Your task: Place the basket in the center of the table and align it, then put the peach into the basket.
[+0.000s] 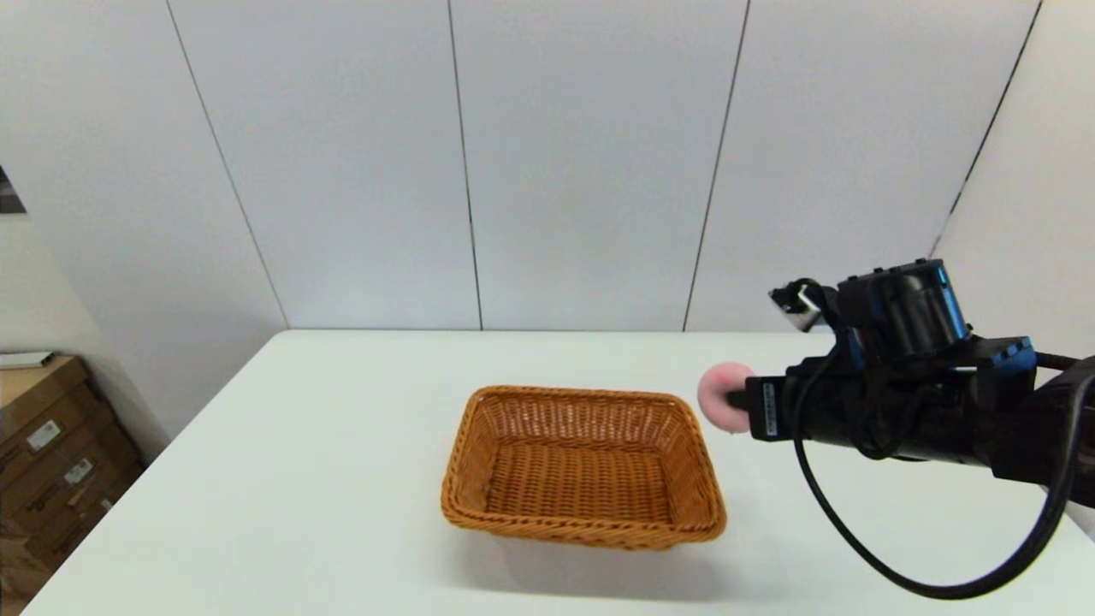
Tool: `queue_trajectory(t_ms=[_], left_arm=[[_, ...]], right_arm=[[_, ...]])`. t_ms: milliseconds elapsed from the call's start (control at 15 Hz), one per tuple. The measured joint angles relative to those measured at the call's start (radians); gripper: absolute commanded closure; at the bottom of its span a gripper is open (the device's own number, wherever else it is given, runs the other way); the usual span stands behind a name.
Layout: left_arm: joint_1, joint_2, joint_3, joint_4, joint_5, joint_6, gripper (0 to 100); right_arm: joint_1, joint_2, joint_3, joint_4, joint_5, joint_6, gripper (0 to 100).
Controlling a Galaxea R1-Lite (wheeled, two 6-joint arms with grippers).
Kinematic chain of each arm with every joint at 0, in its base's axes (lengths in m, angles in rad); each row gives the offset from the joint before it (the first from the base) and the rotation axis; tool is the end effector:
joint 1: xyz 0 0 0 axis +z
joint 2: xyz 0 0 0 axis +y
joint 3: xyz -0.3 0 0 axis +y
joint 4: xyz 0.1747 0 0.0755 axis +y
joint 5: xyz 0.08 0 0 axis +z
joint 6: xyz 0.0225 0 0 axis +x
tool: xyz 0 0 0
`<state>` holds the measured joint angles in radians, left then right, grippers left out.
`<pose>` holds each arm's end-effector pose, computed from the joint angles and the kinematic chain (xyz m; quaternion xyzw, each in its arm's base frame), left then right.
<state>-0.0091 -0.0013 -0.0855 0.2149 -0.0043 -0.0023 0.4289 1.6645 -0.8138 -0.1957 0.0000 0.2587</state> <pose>-0.0308 0.0002 0.0769 -0.0010 0.0640 -0.0066 0.9979 0.2558 0.1170 0.1547 0.0515 0.3377 0.1593 0.9263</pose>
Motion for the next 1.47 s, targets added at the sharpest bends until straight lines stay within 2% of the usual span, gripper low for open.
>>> queue_trajectory(t_ms=[200, 400, 467, 933, 1133, 1267, 1467], left_arm=[[0.0, 0.0, 0.0, 0.0, -0.002, 0.001, 0], [0.0, 0.0, 0.0, 0.0, -0.001, 0.001, 0], [0.0, 0.0, 0.0, 0.0, -0.002, 0.001, 0], [0.0, 0.0, 0.0, 0.0, -0.002, -0.001, 0], [0.0, 0.0, 0.0, 0.0, -0.001, -0.001, 0], [0.0, 0.0, 0.0, 0.0, -0.001, -0.002, 0], [0.0, 0.0, 0.0, 0.0, -0.001, -0.002, 0]], right_arm=[[0.109, 0.035, -0.014, 0.006, -0.002, 0.003, 100], [0.162, 0.115, -0.054, 0.006, -0.001, 0.019, 100], [0.173, 0.141, -0.071, 0.006, -0.001, 0.025, 0], [0.183, 0.25, -0.139, -0.004, -0.007, 0.063, 0], [0.156, 0.251, -0.155, 0.002, -0.009, 0.069, 0], [0.098, 0.228, -0.157, 0.005, -0.006, 0.09, 0], [-0.068, 0.18, -0.151, 0.023, 0.012, 0.071, 0]])
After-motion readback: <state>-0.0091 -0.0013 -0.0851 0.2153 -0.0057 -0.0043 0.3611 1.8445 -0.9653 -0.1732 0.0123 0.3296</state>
